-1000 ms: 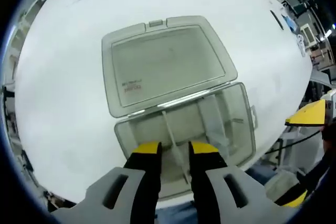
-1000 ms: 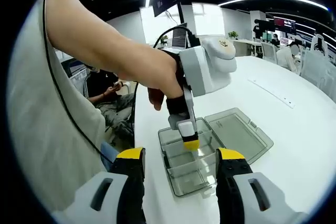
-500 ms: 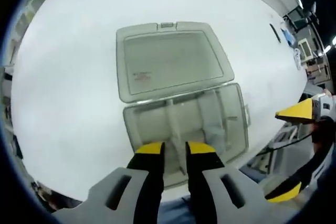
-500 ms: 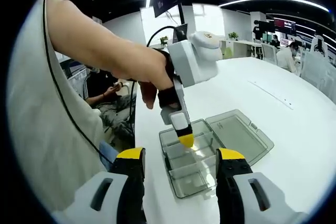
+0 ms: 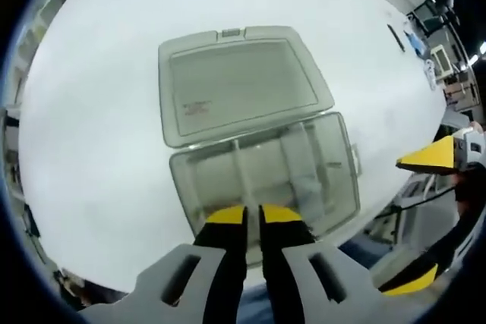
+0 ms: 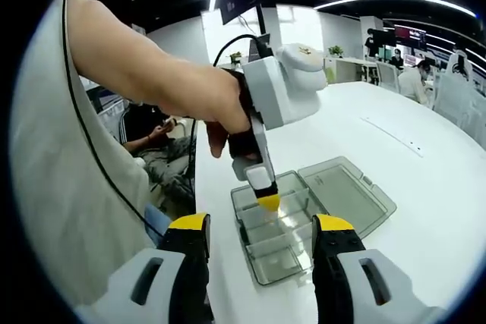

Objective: Insert the divider into the dual guide fixture by aligning both edges with the guide slots and pushing it downward to the bottom, including one-sided entry, uneven engagement, binding, and posture correction.

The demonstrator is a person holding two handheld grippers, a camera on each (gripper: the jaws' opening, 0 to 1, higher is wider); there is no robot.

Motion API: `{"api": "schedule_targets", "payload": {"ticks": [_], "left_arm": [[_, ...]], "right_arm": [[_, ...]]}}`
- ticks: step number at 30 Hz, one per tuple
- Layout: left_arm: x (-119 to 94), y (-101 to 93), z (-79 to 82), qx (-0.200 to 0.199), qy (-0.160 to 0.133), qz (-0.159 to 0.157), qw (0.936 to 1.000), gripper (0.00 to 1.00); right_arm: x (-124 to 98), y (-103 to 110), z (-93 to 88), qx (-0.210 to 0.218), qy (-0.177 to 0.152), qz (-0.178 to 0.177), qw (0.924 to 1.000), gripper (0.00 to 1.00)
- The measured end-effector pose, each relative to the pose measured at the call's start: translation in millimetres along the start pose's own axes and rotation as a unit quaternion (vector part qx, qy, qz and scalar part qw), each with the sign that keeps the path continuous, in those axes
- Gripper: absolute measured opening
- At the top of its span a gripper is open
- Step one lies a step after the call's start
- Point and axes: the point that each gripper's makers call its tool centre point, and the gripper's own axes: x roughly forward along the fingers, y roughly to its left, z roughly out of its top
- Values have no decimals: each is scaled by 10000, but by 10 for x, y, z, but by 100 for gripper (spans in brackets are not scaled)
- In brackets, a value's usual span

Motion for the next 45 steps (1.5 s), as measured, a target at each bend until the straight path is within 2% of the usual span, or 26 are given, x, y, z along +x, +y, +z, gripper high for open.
{"api": "schedule_targets", "payload": {"ticks": [10,16,21,26,29,31,35,37,39,45], "left_arm": [[32,13,-19,67,-44,76,9999,0],[122,20,-37,120,-87,223,9996,0],[115,31,-43,24,-34,186,9998,1],[132,14,-33,-25,-35,164,9999,3],[129,-3,31,225,-308,60,9993,5],[119,-3,7,140,-340,31,9993,6],[87,-21,36,236,-635,-91,9977,9],[56,-5,69,179,-845,-99,9962,15],[27,9,47,127,-880,-129,9960,20],[-65,23,23,48,-1124,-270,9933,21]], "right_arm": [[-29,-10,-40,29,55,-55,10000,50],[-70,-7,-48,54,63,-105,9999,50],[-141,-38,-149,116,152,-183,9997,50],[-164,-38,-171,156,159,-211,9995,50],[-164,-39,-172,153,162,-212,9995,50],[-167,-44,-161,158,141,-210,9996,51],[-172,-51,-163,145,149,-180,9996,51],[-175,-59,-173,123,164,-172,9996,50],[-180,-62,-176,124,160,-150,9997,51],[-197,-76,-174,75,155,-99,9998,50]]}}
